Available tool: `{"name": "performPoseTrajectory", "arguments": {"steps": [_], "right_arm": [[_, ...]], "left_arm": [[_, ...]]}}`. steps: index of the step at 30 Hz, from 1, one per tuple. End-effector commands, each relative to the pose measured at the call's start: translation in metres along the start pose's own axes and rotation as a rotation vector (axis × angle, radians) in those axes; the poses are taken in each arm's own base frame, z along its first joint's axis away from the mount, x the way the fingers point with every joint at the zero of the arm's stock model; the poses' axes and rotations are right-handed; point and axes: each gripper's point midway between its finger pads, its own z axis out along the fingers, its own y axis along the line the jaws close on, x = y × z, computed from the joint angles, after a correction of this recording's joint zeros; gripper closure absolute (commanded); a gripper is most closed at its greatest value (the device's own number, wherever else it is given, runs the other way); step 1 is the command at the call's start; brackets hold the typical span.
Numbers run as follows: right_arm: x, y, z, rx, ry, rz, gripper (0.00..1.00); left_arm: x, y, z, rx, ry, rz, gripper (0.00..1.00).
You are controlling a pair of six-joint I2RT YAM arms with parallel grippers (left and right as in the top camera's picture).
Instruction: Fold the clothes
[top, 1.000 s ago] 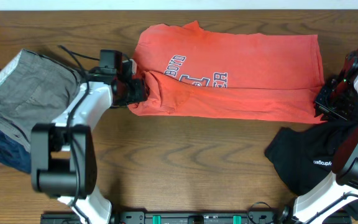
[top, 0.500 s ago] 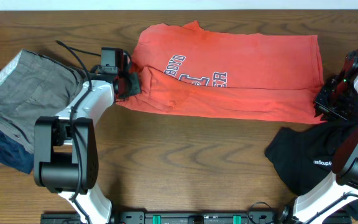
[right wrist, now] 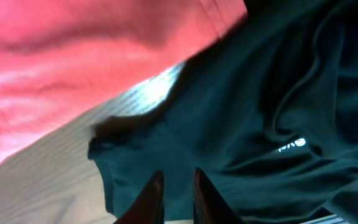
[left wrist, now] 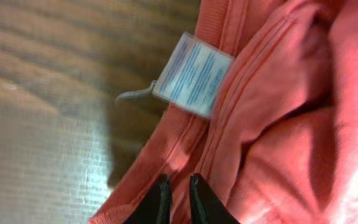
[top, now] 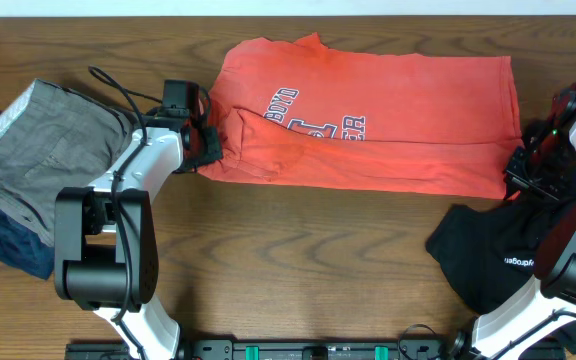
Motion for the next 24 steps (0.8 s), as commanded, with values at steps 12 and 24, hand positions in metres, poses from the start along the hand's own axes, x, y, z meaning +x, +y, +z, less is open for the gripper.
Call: {"name": "performPoseTrajectory", "arguments": {"steps": [12, 24], "right_arm": [[0.012, -0.031, 0.077, 0.041, -0.016, 0.044, 0.88], [-0.041, -0.129, 0.058, 0.133, -0.216, 0.402, 0.85]], "left_arm": [[0.004, 0.005, 0.002, -0.030, 0.032, -0.026, 0.86], [0.009, 0.007, 0.002, -0.036, 0.049, -0.027, 0.85]]}}
